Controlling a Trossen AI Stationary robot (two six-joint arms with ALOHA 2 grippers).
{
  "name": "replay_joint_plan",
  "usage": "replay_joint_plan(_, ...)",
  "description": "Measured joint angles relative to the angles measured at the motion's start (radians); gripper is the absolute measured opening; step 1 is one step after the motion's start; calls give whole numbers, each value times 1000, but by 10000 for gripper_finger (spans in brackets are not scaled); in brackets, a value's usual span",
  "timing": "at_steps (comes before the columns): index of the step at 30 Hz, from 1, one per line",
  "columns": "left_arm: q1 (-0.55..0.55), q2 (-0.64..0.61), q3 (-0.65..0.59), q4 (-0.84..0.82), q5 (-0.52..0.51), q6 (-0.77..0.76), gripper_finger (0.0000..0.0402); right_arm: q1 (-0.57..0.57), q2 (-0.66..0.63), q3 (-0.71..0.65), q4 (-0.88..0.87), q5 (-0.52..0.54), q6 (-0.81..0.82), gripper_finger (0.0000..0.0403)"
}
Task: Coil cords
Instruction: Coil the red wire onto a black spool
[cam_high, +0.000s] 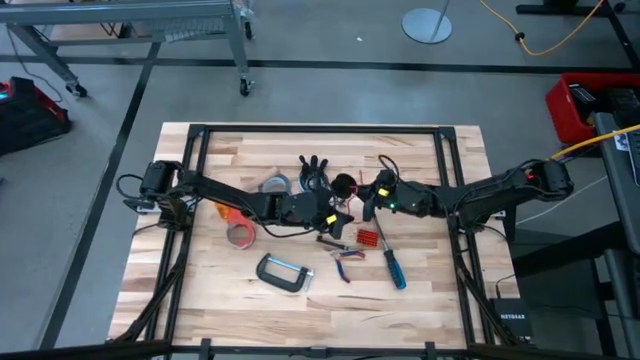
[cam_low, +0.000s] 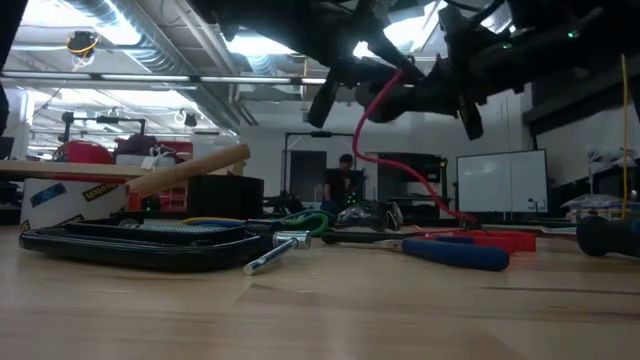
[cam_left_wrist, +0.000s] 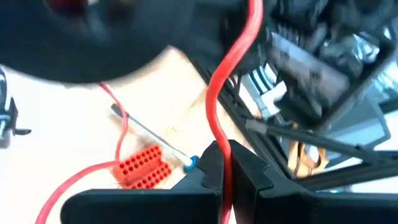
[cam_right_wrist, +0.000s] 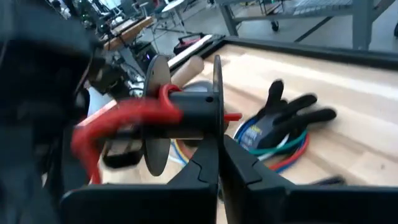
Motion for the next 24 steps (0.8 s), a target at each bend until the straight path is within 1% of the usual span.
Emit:
replay_joint_plan(4,-25,0,0,3,-1,35,0,-51,-2,24,0,-39,-23,1)
replay_joint_plan(7,-40,0,0,-10,-2,66,0,-86,-2,45,-1,-106,-31,1)
replay_joint_plan(11,-56,-1,0,-76,-5,85,0,-124,-15,62,-5,-224,-58,1)
replay_joint_plan(15,-72,-1,0,-147,-8,91,0,-173,-55,64,-25,-392,-63,1)
replay_joint_plan(18,-80,-1,0,-181,-9,93,0,-207,-110,64,-103,-503,-63,1)
replay_joint_plan(24,-88,-1,0,-192,-9,141,0,-254,-263,65,-351,-673,-101,1)
